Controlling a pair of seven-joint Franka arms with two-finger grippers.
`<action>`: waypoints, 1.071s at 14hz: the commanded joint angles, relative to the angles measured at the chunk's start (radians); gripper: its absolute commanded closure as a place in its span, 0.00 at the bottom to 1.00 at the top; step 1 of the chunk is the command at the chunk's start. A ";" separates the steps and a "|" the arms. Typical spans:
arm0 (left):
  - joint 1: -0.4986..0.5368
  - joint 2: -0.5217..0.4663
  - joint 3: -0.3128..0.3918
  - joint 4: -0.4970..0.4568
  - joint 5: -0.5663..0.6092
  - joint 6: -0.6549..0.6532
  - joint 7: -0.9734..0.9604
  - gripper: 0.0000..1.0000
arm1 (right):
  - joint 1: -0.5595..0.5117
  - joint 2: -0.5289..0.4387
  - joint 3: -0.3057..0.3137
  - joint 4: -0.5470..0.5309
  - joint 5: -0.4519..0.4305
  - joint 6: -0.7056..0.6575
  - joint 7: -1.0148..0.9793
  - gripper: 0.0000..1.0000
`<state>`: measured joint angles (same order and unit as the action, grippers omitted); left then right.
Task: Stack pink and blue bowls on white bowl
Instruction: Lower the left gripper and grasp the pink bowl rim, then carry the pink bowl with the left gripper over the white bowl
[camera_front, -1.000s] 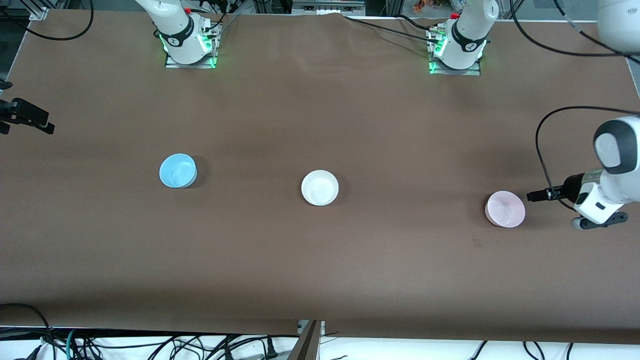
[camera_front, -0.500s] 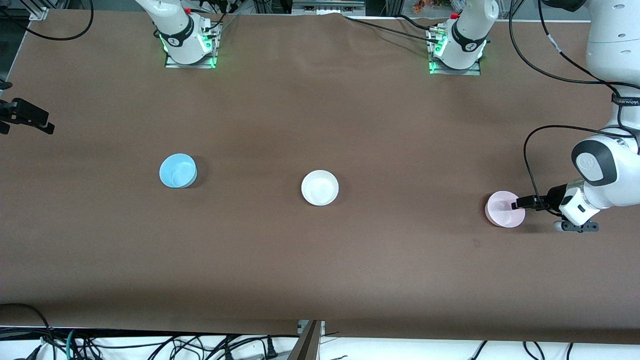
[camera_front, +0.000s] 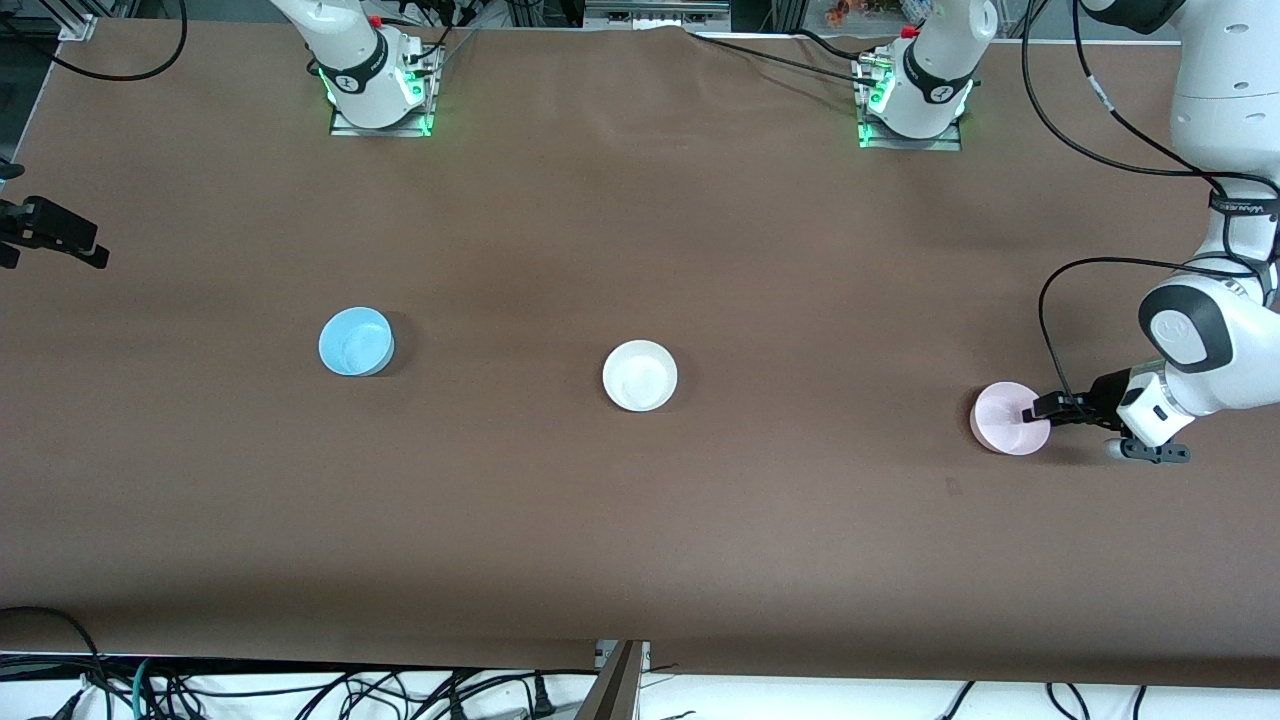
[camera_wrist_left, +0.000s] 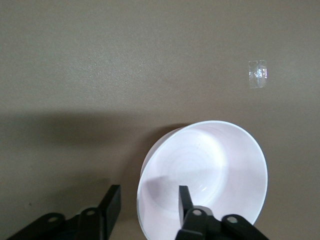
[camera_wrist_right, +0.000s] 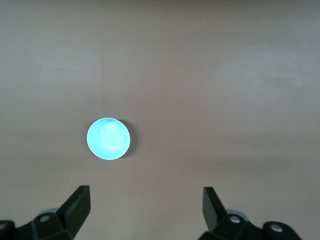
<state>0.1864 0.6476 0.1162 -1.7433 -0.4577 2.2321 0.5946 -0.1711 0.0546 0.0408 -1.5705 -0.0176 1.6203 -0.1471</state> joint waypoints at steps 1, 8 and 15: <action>0.004 -0.013 0.000 -0.016 -0.036 0.011 0.045 0.97 | -0.010 0.008 0.004 0.029 -0.005 -0.025 -0.012 0.01; -0.039 -0.060 -0.019 0.096 -0.024 -0.152 -0.131 1.00 | -0.010 0.008 0.004 0.029 -0.005 -0.025 -0.012 0.01; -0.094 -0.091 -0.373 0.100 0.107 -0.097 -0.726 1.00 | -0.010 0.008 -0.002 0.029 -0.002 -0.025 -0.012 0.01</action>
<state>0.0848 0.5644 -0.1636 -1.6384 -0.4278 2.0938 0.0155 -0.1715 0.0546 0.0339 -1.5704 -0.0176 1.6203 -0.1470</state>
